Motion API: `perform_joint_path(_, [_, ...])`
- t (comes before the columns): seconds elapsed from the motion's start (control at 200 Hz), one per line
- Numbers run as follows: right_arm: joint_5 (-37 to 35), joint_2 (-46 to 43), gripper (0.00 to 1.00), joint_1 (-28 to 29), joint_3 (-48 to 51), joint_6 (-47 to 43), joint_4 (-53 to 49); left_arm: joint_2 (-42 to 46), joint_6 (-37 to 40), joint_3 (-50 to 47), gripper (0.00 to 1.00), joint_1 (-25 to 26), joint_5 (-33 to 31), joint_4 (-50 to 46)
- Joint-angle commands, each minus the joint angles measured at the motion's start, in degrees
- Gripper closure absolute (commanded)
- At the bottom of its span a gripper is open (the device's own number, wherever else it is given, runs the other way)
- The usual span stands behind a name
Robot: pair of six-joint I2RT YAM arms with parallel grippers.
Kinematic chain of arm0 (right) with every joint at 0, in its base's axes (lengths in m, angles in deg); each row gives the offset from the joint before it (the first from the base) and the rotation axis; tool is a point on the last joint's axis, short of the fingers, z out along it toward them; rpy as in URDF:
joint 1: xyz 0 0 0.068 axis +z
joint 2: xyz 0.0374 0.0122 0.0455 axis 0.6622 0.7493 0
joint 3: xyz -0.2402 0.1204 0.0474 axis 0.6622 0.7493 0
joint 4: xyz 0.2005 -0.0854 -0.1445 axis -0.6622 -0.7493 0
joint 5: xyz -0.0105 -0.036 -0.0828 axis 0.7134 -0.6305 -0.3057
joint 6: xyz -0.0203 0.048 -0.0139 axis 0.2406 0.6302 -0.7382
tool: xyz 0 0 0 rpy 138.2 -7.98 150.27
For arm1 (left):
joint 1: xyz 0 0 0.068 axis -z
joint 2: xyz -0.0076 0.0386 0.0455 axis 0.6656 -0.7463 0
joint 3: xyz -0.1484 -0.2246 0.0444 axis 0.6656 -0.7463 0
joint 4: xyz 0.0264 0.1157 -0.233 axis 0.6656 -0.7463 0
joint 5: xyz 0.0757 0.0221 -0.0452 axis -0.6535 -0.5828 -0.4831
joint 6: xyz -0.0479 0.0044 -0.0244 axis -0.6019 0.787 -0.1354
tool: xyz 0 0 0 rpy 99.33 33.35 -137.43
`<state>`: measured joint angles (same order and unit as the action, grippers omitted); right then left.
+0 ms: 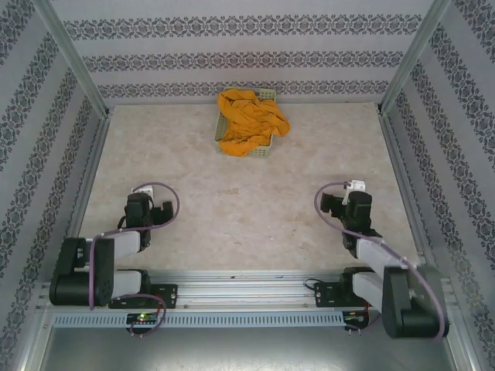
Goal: Fold the inside-out t-shirt
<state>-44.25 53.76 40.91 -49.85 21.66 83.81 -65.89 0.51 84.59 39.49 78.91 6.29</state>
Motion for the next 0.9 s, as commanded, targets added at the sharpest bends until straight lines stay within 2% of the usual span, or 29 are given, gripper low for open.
perform_joint_path(0.0, [-0.9, 22.8, 0.02, 2.5, -10.0, -5.0, 28.3, -15.3, 5.1, 8.1, 0.0, 4.3, -2.3, 29.4])
perform_joint_path(0.894, [-1.7, 22.9, 0.02, 2.9, -9.9, -5.2, 28.6, -15.3, 5.1, 8.2, 0.0, 4.3, -2.2, 29.5])
